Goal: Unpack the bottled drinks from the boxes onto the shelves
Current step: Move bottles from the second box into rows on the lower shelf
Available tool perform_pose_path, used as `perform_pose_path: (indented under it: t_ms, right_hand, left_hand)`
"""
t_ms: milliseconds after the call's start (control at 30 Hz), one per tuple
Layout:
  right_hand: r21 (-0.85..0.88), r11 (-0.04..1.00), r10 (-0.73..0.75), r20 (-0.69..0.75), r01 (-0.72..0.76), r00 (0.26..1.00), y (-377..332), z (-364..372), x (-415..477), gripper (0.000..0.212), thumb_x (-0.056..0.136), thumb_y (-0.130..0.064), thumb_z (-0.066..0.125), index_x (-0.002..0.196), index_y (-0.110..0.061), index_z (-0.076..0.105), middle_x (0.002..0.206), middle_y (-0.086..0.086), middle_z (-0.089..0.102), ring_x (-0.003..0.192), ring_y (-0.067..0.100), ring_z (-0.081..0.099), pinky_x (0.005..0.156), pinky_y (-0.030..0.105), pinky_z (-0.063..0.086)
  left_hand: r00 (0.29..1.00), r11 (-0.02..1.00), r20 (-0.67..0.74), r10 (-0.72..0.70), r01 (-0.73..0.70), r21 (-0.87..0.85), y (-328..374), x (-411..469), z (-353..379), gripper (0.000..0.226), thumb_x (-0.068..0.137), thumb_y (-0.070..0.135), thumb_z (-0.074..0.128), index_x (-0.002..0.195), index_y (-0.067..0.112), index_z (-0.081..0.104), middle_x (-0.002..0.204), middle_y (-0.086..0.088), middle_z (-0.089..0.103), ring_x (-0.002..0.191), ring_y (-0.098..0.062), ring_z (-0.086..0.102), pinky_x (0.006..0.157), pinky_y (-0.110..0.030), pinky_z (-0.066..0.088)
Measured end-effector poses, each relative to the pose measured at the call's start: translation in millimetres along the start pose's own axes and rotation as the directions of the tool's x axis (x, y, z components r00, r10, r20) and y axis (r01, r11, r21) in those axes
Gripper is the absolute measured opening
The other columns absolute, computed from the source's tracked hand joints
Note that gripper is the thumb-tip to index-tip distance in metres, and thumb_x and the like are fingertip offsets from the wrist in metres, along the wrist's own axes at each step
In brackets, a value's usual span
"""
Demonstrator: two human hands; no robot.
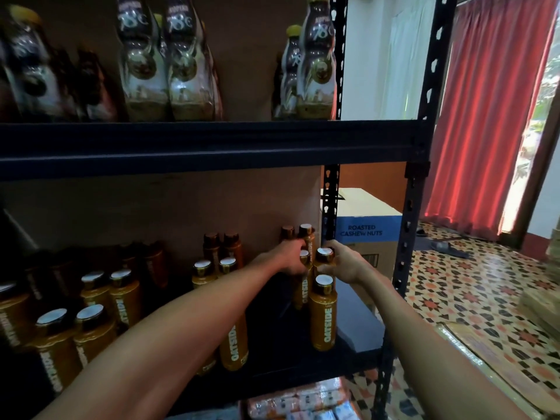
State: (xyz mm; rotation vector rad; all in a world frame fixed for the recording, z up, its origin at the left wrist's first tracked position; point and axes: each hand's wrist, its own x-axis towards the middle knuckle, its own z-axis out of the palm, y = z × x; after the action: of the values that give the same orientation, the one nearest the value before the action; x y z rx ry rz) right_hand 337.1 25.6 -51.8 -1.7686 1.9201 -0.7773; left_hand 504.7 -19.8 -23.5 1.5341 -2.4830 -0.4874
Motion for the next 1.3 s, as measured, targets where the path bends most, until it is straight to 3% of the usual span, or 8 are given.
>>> perform_pose_path:
  t_ms: [267, 467, 567, 667, 800, 967, 1133, 1300]
  right_hand:
    - [-0.044, 0.996, -0.084, -0.07, 0.081, 0.994, -55.4, -13.0, -17.7, 0.075, 0.096, -0.041, 0.065, 0.159, -0.025, 0.026, 0.153, 0.012, 0.045, 0.139, 0.033, 0.044, 0.111, 0.042, 0.039]
    - [-0.061, 0.989, -0.139, -0.04, 0.137, 0.989, -122.9, -3.0, -34.8, 0.065, 0.099, -0.035, 0.063, 0.155, -0.021, 0.034, 0.149, 0.007, 0.049, 0.137, 0.027, 0.047, 0.108, 0.033, 0.039]
    - [-0.061, 0.989, -0.139, -0.032, 0.137, 0.99, -151.2, 12.6, -41.8, 0.057, 0.095, -0.044, 0.064, 0.144, -0.02, 0.048, 0.139, 0.004, 0.057, 0.13, 0.027, 0.053, 0.109, 0.039, 0.044]
    - [-0.085, 0.982, -0.173, -0.023, 0.17, 0.985, -183.0, 29.2, -49.7, 0.056, 0.098, -0.04, 0.063, 0.146, -0.017, 0.046, 0.142, 0.005, 0.055, 0.13, 0.026, 0.052, 0.106, 0.031, 0.042]
    - [-0.079, 0.964, -0.256, -0.018, 0.254, 0.966, -229.1, 57.0, -63.4, 0.059, 0.1, -0.035, 0.06, 0.154, -0.024, 0.038, 0.152, 0.005, 0.048, 0.138, 0.025, 0.046, 0.107, 0.028, 0.038]
    - [-0.034, 0.941, -0.338, -0.038, 0.337, 0.94, -267.5, 89.7, -79.3, 0.057, 0.1, -0.032, 0.062, 0.152, -0.025, 0.041, 0.154, 0.001, 0.044, 0.132, 0.017, 0.049, 0.093, 0.01, 0.04]
    - [0.003, 0.927, -0.373, -0.043, 0.374, 0.927, -277.7, 116.6, -96.9, 0.058, 0.097, -0.035, 0.065, 0.15, -0.032, 0.042, 0.15, 0.005, 0.047, 0.13, 0.024, 0.053, 0.105, 0.033, 0.043]
    - [0.03, 0.874, -0.479, -0.117, 0.486, 0.87, -272.5, 141.4, -125.7, 0.056, 0.096, -0.027, 0.067, 0.148, -0.027, 0.046, 0.148, 0.001, 0.05, 0.138, 0.018, 0.045, 0.109, 0.025, 0.033]
  left_hand:
    - [0.991, 0.997, -0.126, 0.044, -0.035, 0.067, -6.5, -36.7, -32.2, 0.058, 0.097, 0.044, 0.058, 0.147, 0.023, 0.037, 0.139, -0.007, 0.055, 0.125, -0.028, 0.055, 0.101, -0.043, 0.047]
    - [0.988, 0.993, -0.154, -0.02, 0.037, 0.111, -33.6, -84.2, -74.7, 0.057, 0.099, 0.047, 0.05, 0.149, 0.022, 0.037, 0.139, -0.009, 0.054, 0.124, -0.027, 0.055, 0.097, -0.041, 0.047]
    - [0.984, 0.989, -0.16, -0.078, 0.096, 0.11, -57.3, -108.1, -93.6, 0.041, 0.099, 0.053, 0.048, 0.115, 0.018, 0.059, 0.109, -0.007, 0.067, 0.098, -0.022, 0.064, 0.087, -0.039, 0.053]
    - [0.972, 0.985, -0.209, -0.103, 0.128, 0.112, -82.0, -134.3, -109.7, 0.039, 0.098, 0.055, 0.049, 0.099, 0.017, 0.06, 0.099, -0.003, 0.067, 0.09, -0.02, 0.064, 0.083, -0.037, 0.052]
    - [0.954, 0.988, -0.275, -0.119, 0.142, 0.065, -115.5, -175.5, -123.5, 0.041, 0.096, 0.053, 0.053, 0.118, 0.018, 0.059, 0.121, -0.006, 0.064, 0.107, -0.024, 0.062, 0.092, -0.041, 0.051]
    - [0.942, 0.987, -0.314, -0.117, 0.145, 0.065, -147.0, -218.8, -133.8, 0.065, 0.099, 0.048, 0.052, 0.153, 0.019, 0.032, 0.152, -0.008, 0.042, 0.136, -0.027, 0.045, 0.105, -0.042, 0.044]
    - [0.943, 0.988, -0.314, -0.112, 0.139, 0.062, -172.1, -248.4, -129.4, 0.071, 0.099, 0.045, 0.052, 0.157, 0.019, 0.019, 0.158, -0.011, 0.033, 0.143, -0.027, 0.036, 0.112, -0.043, 0.038]
    - [0.903, 0.998, -0.429, -0.011, 0.035, 0.05, -183.0, -271.2, -101.7, 0.064, 0.096, 0.032, 0.057, 0.153, 0.017, 0.031, 0.152, -0.008, 0.042, 0.139, -0.025, 0.042, 0.112, -0.046, 0.038]
